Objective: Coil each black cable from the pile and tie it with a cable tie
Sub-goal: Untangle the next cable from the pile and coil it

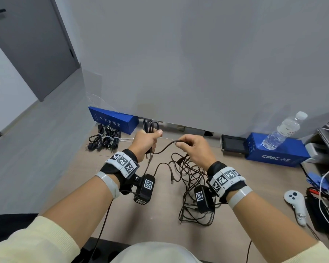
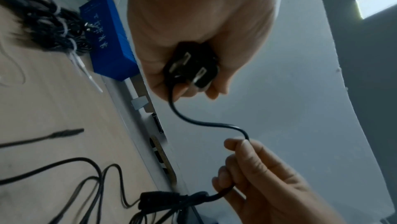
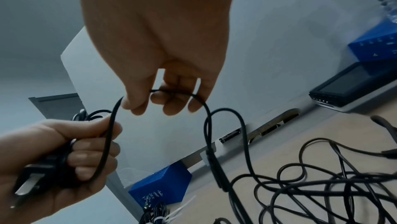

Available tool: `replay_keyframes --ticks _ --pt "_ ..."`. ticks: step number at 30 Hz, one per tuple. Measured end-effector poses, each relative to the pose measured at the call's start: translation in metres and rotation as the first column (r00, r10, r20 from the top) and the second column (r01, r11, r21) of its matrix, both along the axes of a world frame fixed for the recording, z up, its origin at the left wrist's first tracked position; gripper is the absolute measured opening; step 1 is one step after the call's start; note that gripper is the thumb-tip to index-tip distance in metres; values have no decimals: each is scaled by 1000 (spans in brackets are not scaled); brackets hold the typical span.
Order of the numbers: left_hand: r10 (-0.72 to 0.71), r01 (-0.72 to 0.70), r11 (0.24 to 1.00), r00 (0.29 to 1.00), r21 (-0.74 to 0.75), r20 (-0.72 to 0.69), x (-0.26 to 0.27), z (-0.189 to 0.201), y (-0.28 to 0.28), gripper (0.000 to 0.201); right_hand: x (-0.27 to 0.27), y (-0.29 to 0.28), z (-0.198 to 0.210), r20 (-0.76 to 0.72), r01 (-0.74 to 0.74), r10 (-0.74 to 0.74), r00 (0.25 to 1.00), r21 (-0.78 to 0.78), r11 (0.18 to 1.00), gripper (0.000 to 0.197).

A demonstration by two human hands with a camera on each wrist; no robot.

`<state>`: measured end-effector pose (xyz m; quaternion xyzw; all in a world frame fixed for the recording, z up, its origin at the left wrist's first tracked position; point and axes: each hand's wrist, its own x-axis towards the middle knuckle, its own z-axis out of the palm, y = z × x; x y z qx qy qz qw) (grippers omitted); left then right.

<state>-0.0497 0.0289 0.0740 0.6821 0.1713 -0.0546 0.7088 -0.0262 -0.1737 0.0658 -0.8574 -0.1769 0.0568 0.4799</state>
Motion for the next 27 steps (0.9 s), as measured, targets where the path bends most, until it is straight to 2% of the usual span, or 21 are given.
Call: replay_keyframes --ticks 2,5,7,9,13,18,23,24,27 --pt "-93 95 991 995 95 -21 -1 -2 0 22 1 1 -1 -27 -36 36 999 -10 999 6" --pt "-292 298 946 954 129 -61 -4 -6 -4 32 2 5 -2 35 -3 4 999 -30 1000 6" --pt "-408 415 891 910 182 -77 -8 -6 -9 23 3 9 -2 59 17 -14 998 -44 999 9" --pt "-435 442 865 897 238 -83 -10 -7 -11 18 3 12 -4 54 17 -15 998 -46 999 12" --pt "-404 409 902 913 138 -60 -11 -2 -6 22 9 5 -12 17 63 -63 998 -11 998 17" --pt "-251 249 962 968 -111 1 -11 11 -1 20 5 -15 -40 -145 2 -22 989 -138 990 19" --pt "-142 141 982 990 -126 1 -9 7 -9 14 -4 2 -23 -155 56 -65 986 -62 997 22" --pt "-125 123 979 992 -162 -3 -8 7 -12 11 -5 6 -16 -178 29 -44 983 -87 996 23" --pt "-62 50 960 998 -275 -34 -7 7 -17 24 -9 16 -3 -254 -131 75 964 -211 969 25"
